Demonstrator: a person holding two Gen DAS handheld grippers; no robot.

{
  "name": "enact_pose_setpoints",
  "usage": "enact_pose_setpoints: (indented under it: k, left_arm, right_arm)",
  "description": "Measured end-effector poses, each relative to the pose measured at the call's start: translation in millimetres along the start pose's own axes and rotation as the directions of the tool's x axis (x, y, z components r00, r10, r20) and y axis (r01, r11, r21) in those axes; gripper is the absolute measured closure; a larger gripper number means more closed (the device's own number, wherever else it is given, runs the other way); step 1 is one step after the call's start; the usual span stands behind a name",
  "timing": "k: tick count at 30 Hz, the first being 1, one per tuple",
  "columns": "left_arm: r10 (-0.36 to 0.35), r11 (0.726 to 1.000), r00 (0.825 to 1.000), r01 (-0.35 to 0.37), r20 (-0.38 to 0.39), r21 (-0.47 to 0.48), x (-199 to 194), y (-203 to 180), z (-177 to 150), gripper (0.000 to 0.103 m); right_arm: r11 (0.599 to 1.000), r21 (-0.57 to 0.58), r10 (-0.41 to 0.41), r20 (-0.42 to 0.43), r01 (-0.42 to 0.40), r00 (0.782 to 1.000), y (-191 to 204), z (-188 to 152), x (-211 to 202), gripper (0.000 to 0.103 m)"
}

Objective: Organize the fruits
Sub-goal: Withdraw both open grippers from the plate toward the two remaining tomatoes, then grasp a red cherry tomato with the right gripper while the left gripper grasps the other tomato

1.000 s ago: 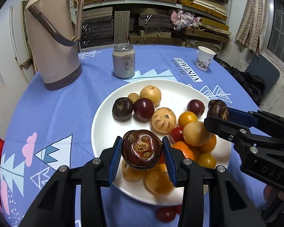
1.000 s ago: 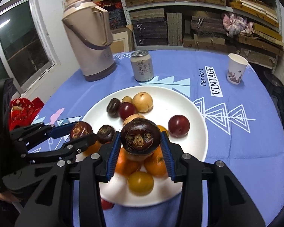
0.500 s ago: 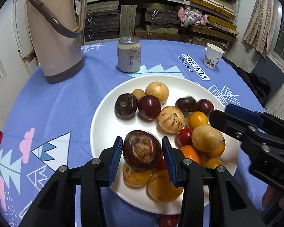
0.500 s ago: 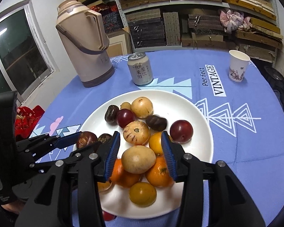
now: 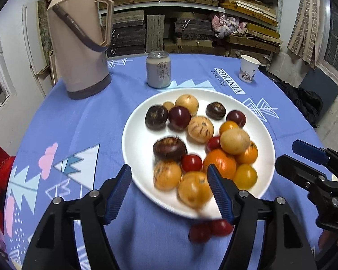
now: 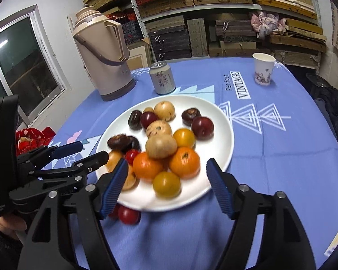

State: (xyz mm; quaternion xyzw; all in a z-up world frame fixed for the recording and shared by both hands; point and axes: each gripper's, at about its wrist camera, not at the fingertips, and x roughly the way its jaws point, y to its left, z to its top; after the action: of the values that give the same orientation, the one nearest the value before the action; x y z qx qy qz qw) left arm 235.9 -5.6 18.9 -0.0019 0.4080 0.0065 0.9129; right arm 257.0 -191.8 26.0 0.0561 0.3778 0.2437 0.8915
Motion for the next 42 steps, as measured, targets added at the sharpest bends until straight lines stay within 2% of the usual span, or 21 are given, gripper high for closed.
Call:
enact_pose_setpoints:
  k: [4,13,23,25,26,28,31,35,40,42]
  left_arm:
    - [0.000,1.000,1.000,0.000,-0.013,-0.005,-6,2,-15,0.032]
    - [0.005,1.000,0.999,-0.006,-0.037,-0.027,-15,13,-46,0.031]
    - [0.065,0.996,0.997,-0.068,-0.049,-0.055,-19,32,-80,0.030]
    - [0.085,0.995,0.995,-0.087,-0.049,-0.042,-19,34,-89,0.025]
    - [0.097,0.995,0.994,-0.098,-0.049,-0.030,-18,34,-92,0.018]
    - [0.109,0.994,0.993,-0.110,-0.043,-0.021,-19,36,-97,0.017]
    - [0.100,0.995,0.994,-0.101,-0.044,-0.027,-19,41,-99,0.017]
    - [0.086,0.996,0.995,-0.088,-0.045,-0.035,-19,46,-101,0.017]
    - [0.058,0.997,0.997,-0.061,-0.056,-0.038,-17,47,-103,0.017]
    - [0.048,0.998,0.997,-0.051,-0.060,-0.041,-17,48,-103,0.017]
  right_arm:
    - [1.000,-0.005,-0.003,-0.006,0.003,1.000,5,-16,-8,0.027]
    - [0.998,-0.063,-0.023,-0.031,0.021,0.999,26,-46,-14,0.026]
    - [0.991,-0.130,-0.038,-0.124,0.021,0.992,45,-73,5,0.026]
    - [0.990,-0.137,-0.043,-0.138,0.024,0.989,48,-76,9,0.026]
    - [0.990,-0.140,-0.048,-0.146,0.027,0.988,49,-77,12,0.026]
    - [0.988,-0.149,-0.058,-0.158,0.034,0.986,51,-78,17,0.029]
    - [0.986,-0.160,-0.070,-0.186,0.040,0.980,55,-78,27,0.041]
    - [0.983,-0.175,-0.084,-0.216,0.046,0.973,60,-78,43,0.045]
    - [0.984,-0.175,-0.086,-0.237,0.045,0.968,64,-73,59,0.046]
    - [0.985,-0.171,-0.075,-0.245,0.033,0.967,66,-72,66,0.051]
